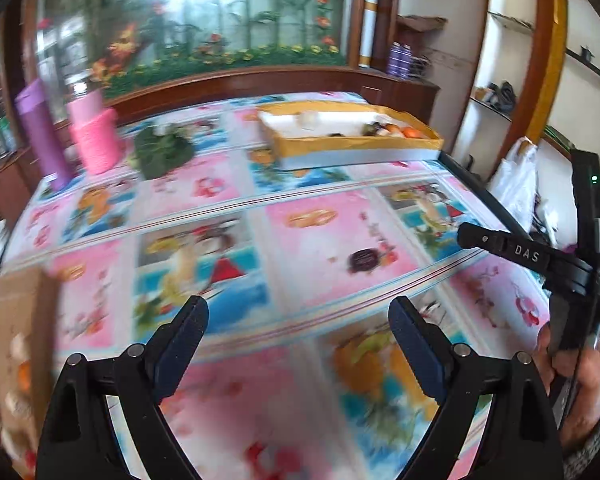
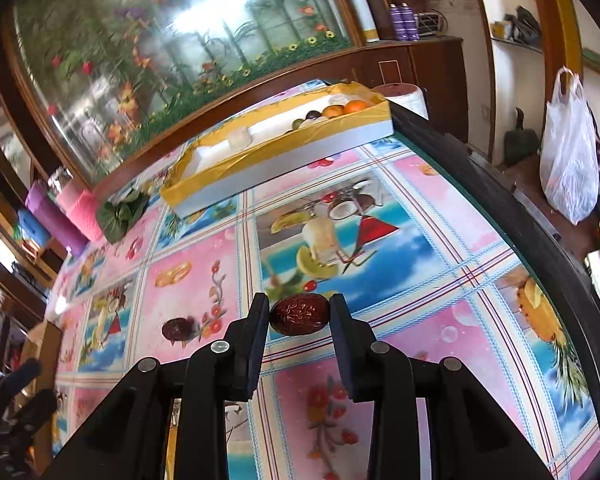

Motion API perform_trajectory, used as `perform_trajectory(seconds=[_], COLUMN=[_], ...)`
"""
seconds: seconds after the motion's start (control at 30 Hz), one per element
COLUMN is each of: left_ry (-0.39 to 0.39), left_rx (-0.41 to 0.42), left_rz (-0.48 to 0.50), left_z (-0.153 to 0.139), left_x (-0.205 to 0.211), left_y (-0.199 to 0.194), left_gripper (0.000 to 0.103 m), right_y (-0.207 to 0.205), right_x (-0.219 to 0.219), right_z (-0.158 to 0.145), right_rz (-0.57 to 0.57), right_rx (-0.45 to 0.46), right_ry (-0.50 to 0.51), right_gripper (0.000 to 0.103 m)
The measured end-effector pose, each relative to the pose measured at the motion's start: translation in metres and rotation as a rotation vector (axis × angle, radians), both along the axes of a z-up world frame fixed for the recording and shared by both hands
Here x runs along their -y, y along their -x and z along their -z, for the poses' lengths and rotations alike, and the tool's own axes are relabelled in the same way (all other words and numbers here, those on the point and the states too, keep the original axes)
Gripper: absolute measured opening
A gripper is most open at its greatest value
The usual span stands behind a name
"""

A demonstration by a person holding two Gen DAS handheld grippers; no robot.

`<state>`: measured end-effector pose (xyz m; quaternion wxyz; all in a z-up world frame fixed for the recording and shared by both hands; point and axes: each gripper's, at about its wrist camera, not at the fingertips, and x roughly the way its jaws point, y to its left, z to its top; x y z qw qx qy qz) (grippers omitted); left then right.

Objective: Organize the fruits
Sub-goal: 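Grasp a dark date with the right tool while the left grasps another dark date, then carry both dates into the cardboard box and open both tools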

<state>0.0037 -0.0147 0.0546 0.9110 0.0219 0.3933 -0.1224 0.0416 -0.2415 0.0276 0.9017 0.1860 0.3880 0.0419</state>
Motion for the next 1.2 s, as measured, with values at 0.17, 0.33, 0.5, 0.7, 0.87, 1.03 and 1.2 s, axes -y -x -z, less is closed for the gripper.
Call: perform_trajectory(seconds=[0.17, 0.33, 0.5, 0.7, 0.87, 1.03, 1.2], left_ry=[-0.012, 0.036, 0.072, 0.064, 0.089, 0.173, 0.197], left_rx=[-0.044, -0.124, -0.131, -0.119, -0.090, -0.049, 0.002], left_rz=[0.069, 0.084, 0.091, 0.091, 0.070, 0.025, -0.069], left_z=[0.021, 0.041, 0.049, 0.049, 0.031, 0.005, -0.016], left_x=[0.039, 0.046, 0.043, 0.043, 0.032, -0.003, -0.065], left_y=[-0.034, -0.061, -0.069, -0.068, -0.054, -0.017, 0.036], left_gripper=[0.075, 0.055, 0.041, 0.026, 0.026, 0.026, 0.026], right_y=[0.004, 0.002, 0.003, 0.002, 0.000, 0.000, 0.004], right_x=[0.006, -0.003, -0.008, -0.008, -0.008, -0.008, -0.013], right_z=[-0.003, 0.002, 0.003, 0.003, 0.007, 0.008, 0.005], right_rz=[0.023, -0.006, -0.026, -0.022, -0.013, -0.001, 0.025], right_rx=[0.021, 0.002, 0.006, 0.001, -0.011, -0.010, 0.008], right_ry=[-0.021, -0.027, -0.027, -0.023, -0.013, 0.017, 0.108], right_gripper=[0.033, 0.033, 0.033, 0.033, 0.033, 0.033, 0.032])
